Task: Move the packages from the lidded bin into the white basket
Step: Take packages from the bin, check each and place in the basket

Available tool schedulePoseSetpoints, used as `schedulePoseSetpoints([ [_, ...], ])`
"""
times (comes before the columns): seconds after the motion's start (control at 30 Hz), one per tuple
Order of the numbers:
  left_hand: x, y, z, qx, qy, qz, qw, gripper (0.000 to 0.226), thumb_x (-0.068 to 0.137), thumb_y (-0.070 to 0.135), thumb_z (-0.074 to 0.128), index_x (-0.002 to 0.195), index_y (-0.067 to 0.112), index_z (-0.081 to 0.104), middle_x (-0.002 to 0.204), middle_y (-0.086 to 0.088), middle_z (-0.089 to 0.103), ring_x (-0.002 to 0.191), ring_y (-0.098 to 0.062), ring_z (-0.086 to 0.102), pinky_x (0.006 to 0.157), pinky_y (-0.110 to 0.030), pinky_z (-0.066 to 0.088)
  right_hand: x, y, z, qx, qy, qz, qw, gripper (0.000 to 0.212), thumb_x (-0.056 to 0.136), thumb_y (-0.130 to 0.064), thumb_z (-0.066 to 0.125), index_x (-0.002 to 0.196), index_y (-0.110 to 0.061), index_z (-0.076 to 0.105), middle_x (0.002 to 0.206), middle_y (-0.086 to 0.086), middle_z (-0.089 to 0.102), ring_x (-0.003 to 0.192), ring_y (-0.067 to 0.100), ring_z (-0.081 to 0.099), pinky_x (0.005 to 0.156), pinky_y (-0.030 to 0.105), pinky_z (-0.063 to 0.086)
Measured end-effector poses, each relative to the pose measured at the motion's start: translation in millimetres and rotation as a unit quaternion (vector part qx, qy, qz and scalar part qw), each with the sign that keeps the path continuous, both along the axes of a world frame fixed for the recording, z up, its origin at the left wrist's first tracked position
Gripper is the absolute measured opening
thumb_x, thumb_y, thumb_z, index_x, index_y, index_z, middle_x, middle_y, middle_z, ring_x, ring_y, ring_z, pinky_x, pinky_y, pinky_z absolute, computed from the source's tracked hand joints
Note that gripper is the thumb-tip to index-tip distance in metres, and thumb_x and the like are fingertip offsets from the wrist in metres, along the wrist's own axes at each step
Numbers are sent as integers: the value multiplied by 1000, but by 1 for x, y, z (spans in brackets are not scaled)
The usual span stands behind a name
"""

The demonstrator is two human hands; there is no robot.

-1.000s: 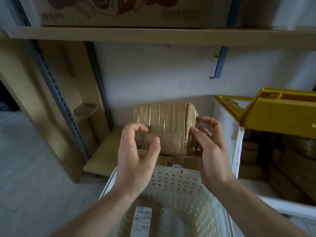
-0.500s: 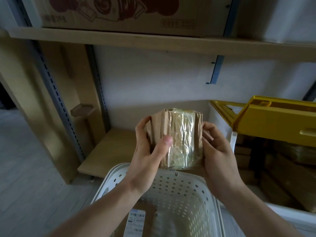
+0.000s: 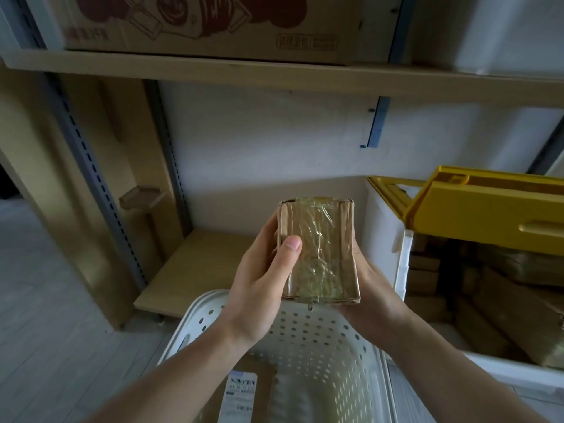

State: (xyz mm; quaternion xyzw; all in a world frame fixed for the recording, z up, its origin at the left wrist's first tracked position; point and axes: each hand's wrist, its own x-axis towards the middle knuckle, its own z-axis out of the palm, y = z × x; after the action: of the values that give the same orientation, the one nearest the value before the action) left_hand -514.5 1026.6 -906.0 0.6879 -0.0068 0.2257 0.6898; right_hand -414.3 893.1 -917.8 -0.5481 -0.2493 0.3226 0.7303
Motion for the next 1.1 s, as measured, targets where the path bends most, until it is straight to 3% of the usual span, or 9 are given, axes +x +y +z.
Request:
schedulePoseSetpoints([
  [0.1, -1, 5, 0, 34, -6, 39, 999, 36, 96, 51, 59, 124, 29, 65, 105, -15, 72, 100, -38, 69, 87, -60, 58, -2, 1, -1, 1, 13, -5, 1000, 44, 111, -42, 28, 123, -36, 70, 129, 5, 70, 122, 25, 66, 100, 44, 54],
  [0.17, -1, 8, -1, 64, -12, 77, 995, 34, 94, 51, 59, 116, 28, 70, 95, -11, 74, 90, -36, 71, 81, -64, 57, -4, 3, -3, -6, 26, -7, 1000, 47, 110, -42, 27, 127, -26, 68, 127, 8, 71, 120, 26, 67, 95, 40, 56],
  [0.3, -1, 9, -4, 62, -12, 133, 989, 45, 88, 51, 66, 121, 21, 71, 105, 2, 78, 100, -18, 75, 86, -50, 62, -3, 9, -9, -51, 28, -13, 998, 46, 111, -43, 31, 108, -35, 76, 116, 1, 76, 106, 17, 73, 84, 32, 56],
  [0.47, -2, 9, -5, 101, -31, 171, 980, 42, 87, 51, 69, 116, 21, 74, 91, 6, 77, 81, -11, 74, 68, -27, 58, -2, 12, -7, -47, 10, -8, 999, 37, 110, -43, 39, 132, -25, 63, 124, -1, 73, 118, 17, 68, 90, 32, 56],
  [0.57, 0, 14, -5, 147, -39, 212, 965, 36, 89, 55, 67, 109, 27, 75, 95, 5, 73, 88, -17, 71, 74, -33, 59, -2, 16, -8, -41, 17, -1, 999, 37, 107, -42, 48, 136, -21, 58, 121, 1, 74, 114, 17, 70, 84, 27, 58],
  [0.67, 1, 17, -3, 166, -48, 228, 958, 31, 91, 54, 66, 108, 29, 76, 92, 7, 70, 86, -17, 69, 72, -32, 58, -2, 19, -12, -54, 43, -21, 997, 34, 108, -41, 44, 123, -19, 65, 107, 0, 78, 98, 14, 75, 77, 27, 57],
  [0.87, -2, 25, -6, 163, -54, 239, 956, 35, 86, 48, 69, 120, 41, 66, 98, 10, 73, 94, -13, 71, 78, -27, 60, 2, 19, -18, -107, 82, -59, 989, 63, 93, -71, 42, 126, -24, 67, 118, 8, 75, 109, 26, 73, 96, 46, 57],
  [0.97, -2, 28, -10, 178, -50, 244, 952, 38, 87, 44, 69, 122, 32, 67, 102, 16, 72, 98, -10, 70, 81, -24, 59, 5, 17, -18, -112, 86, -87, 986, 70, 81, -71, 51, 127, -22, 66, 116, 8, 76, 107, 26, 73, 88, 43, 59],
  [1.1, 4, 38, -18, 225, -25, 251, 941, 11, 92, 27, 68, 99, 24, 61, 96, 12, 65, 94, -11, 65, 81, -25, 57, 9, 12, -19, -114, 85, -154, 978, 62, 79, -58, 69, 127, -19, 63, 111, 11, 76, 100, 29, 75, 93, 51, 59],
])
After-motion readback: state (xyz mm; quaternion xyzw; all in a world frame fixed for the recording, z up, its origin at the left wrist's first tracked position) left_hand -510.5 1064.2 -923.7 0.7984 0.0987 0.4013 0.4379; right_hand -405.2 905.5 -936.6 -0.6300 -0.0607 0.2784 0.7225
